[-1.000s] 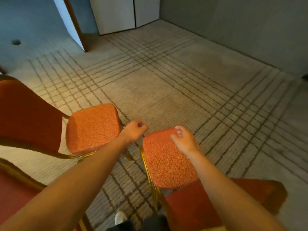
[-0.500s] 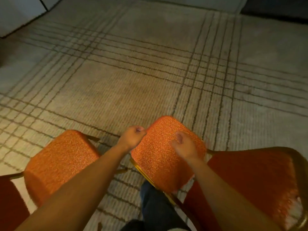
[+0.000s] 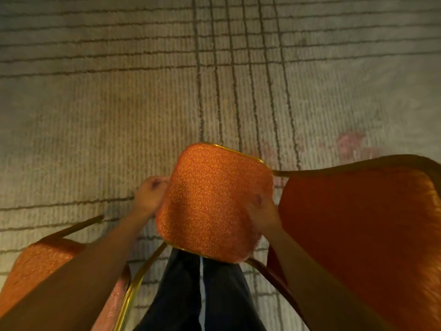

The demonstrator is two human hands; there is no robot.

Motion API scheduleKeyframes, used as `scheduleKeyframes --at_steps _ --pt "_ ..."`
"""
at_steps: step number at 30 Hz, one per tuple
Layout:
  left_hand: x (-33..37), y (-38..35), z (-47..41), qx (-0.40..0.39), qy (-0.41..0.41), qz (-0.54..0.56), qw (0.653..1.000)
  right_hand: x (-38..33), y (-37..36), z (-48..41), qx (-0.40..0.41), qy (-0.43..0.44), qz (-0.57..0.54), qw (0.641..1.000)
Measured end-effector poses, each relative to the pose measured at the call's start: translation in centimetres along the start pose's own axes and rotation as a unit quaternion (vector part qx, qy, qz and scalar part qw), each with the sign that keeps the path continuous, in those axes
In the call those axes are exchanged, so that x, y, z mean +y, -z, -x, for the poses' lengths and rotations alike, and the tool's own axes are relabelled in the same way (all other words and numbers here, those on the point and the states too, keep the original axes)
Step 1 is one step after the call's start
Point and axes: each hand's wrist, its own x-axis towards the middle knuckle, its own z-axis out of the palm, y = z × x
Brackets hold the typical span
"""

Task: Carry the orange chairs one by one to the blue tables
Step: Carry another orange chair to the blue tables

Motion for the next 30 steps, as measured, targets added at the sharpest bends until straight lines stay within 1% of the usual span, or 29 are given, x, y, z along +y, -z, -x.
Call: scheduleKeyframes --at_steps 4,6,7,9,11,15,18,20,21,24,30 --pt "-2.4 -1.4 -4.3 -0.042 0.027 -0.037 0.998 2.8 -1.2 -2.0 0.03 -0.072 -0.052 0.996" --pt "-4.2 -2.1 -6.6 -0.074 0.041 -0.055 0.995 3.9 -2.1 -2.8 0.044 -0.096 -0.072 0.992" --pt "-5.0 -2.6 -7.6 -0.074 0.05 -0.057 0.994 4.8 -2.8 -3.3 0.054 -0.1 -0.086 0.99" --pt "-6.1 -3.7 -8.9 -0.057 0.073 -0.048 0.995 6.5 -4.3 -4.6 0.075 -0.115 -0.087 0.987" --pt "-7.2 -4.9 -10.1 -0.042 0.077 -0.061 0.994 7.6 -5.4 -6.0 0.104 -0.116 -0.095 0.983" --pt "-9.1 -6.3 -12.3 -0.005 0.054 -0.083 0.995 8.8 -6.2 -8.2 0.153 -0.129 -0.075 0.977" --pt "-10.2 -6.9 -13.9 0.041 0.018 -0.138 0.989 10.8 -6.8 -9.5 0.205 -0.124 -0.037 0.97" --pt "-10.8 -7.1 -15.0 0.065 0.032 -0.153 0.986 12.0 -7.4 -10.1 0.229 -0.133 -0.043 0.963" --pt "-11.3 -7.2 -15.7 0.066 0.037 -0.156 0.985 12.5 -7.5 -10.2 0.239 -0.142 -0.049 0.959" --pt "-12.9 -7.8 -17.4 0.056 0.018 -0.151 0.987 14.0 -8.0 -11.2 0.264 -0.151 -0.056 0.951" --pt "-13.6 -9.1 -17.8 0.091 0.056 -0.119 0.987 16.4 -8.3 -13.5 0.277 -0.163 -0.102 0.942"
